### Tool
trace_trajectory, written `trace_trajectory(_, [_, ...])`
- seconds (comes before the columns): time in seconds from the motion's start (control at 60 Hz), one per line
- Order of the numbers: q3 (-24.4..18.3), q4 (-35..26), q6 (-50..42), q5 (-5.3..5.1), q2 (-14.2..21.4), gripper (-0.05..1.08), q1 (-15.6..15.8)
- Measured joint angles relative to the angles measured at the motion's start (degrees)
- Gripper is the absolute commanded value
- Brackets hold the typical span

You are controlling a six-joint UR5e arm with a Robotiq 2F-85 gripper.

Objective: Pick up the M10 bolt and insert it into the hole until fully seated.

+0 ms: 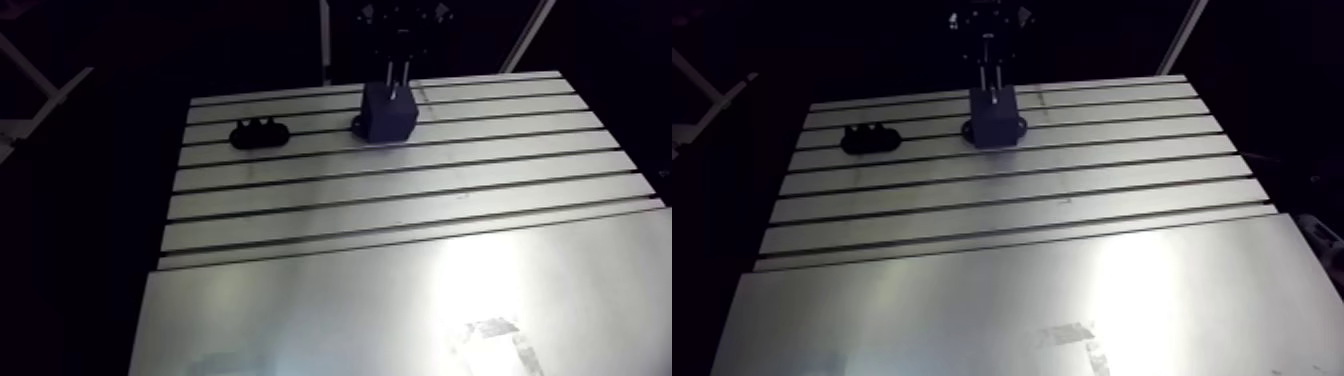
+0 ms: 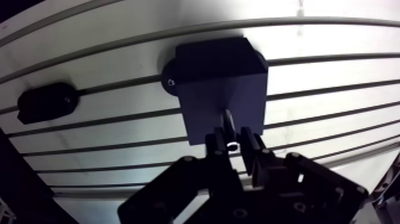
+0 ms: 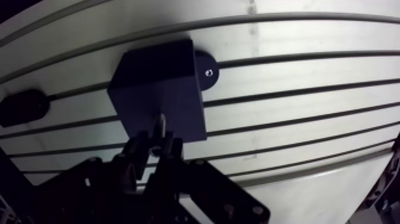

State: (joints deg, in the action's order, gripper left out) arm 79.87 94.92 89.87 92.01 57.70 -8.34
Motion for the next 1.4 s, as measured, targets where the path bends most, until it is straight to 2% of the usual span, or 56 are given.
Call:
trace_trajectory(0.483, [0.53,2.97,0.5,0.51,0.15,0.0,0.0])
trace_trajectory(0.833, [0.71,3.43,0.33,0.46,0.91,0.0,0.3])
trace_trajectory(1.1, [0.54,2.98,0.5,0.18,4.66,0.0,0.79])
trace_trajectory(1.4, [0.17,-0.46,0.83,0.08,9.8,0.0,1.41])
